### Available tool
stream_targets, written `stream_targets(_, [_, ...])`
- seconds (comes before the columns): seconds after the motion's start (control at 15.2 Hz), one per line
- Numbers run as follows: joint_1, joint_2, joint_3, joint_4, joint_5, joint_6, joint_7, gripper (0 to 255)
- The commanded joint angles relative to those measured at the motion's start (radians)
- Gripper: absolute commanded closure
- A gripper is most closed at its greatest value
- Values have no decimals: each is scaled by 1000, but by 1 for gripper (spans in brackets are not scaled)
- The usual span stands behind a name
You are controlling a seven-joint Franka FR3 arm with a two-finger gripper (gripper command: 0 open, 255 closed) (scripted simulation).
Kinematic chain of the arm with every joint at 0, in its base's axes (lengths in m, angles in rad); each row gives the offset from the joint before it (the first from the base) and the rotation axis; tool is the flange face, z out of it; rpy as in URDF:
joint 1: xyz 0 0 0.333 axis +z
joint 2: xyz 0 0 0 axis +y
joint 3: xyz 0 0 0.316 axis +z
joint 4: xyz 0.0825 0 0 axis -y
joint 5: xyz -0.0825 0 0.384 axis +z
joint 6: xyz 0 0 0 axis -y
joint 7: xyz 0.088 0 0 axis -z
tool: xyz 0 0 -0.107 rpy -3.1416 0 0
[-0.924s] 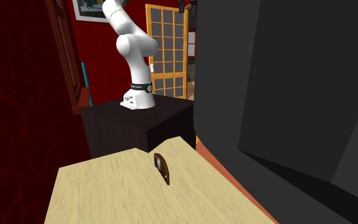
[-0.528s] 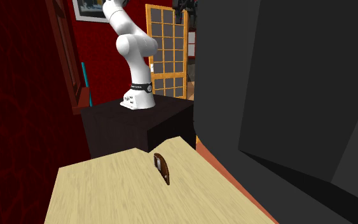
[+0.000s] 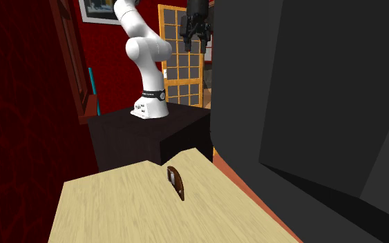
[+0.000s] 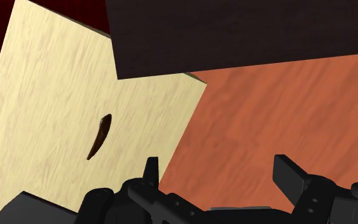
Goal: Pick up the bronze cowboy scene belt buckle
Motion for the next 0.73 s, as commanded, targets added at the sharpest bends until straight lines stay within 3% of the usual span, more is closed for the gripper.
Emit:
stream_targets(0.0, [-16, 31, -34, -36, -23, 75, -26, 0])
stream_targets(0.66, [-72, 307, -207, -121, -101, 471, -155, 0])
